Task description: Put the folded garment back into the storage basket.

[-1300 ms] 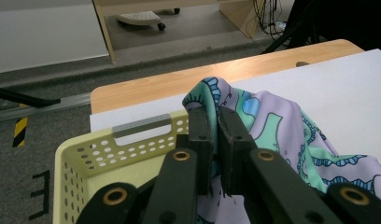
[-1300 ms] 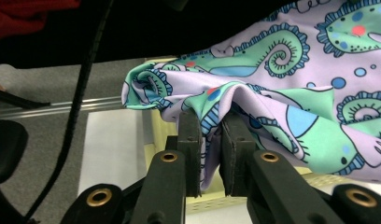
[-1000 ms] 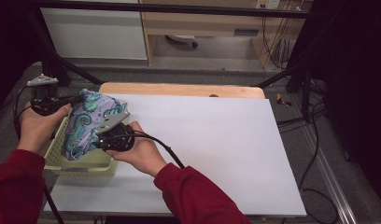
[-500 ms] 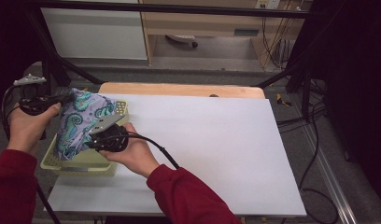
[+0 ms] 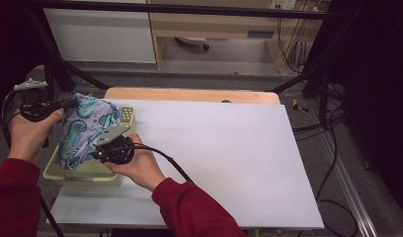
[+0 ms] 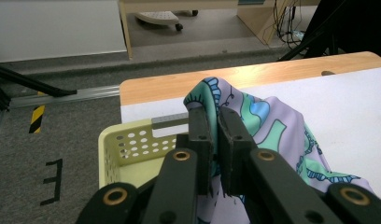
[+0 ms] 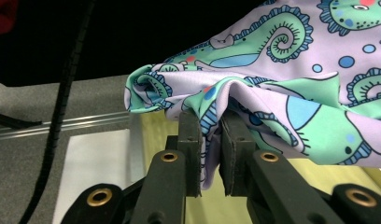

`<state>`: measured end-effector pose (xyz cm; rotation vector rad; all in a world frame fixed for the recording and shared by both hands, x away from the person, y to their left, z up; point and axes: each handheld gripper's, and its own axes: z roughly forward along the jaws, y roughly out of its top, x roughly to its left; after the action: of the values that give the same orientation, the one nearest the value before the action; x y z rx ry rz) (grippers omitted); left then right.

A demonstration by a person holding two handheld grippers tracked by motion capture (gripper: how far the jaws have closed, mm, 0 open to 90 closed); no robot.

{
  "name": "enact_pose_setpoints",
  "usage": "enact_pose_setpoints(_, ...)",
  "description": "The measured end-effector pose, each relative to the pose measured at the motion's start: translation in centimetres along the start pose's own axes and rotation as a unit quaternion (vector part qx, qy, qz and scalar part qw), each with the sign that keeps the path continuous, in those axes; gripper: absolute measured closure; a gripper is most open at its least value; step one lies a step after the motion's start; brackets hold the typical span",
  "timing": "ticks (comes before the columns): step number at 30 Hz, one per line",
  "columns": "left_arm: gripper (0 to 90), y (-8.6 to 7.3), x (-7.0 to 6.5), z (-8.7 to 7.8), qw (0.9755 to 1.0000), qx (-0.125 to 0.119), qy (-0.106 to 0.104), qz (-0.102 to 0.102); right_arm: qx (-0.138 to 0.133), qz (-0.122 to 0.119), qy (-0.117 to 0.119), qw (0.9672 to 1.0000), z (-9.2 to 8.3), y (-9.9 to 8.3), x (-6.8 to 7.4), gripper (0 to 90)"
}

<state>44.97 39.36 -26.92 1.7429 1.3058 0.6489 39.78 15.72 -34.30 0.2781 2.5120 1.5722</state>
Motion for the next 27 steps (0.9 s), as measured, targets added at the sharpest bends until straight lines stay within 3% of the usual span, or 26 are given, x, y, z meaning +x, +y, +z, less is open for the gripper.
enact_pose_setpoints(6,84.8,-0.1,0.2,0.6,1.0,0.004,0.009,-0.001,-0.003,0.013,-0.003,0.9999,0.2,-0.9,-0.6,80.4)
enact_pose_setpoints(27,84.8,-0.6,0.5,1.2,0.9996,0.017,0.021,0.002,-0.002,0.02,-0.008,0.9998,0.2,-2.3,-0.9,80.3)
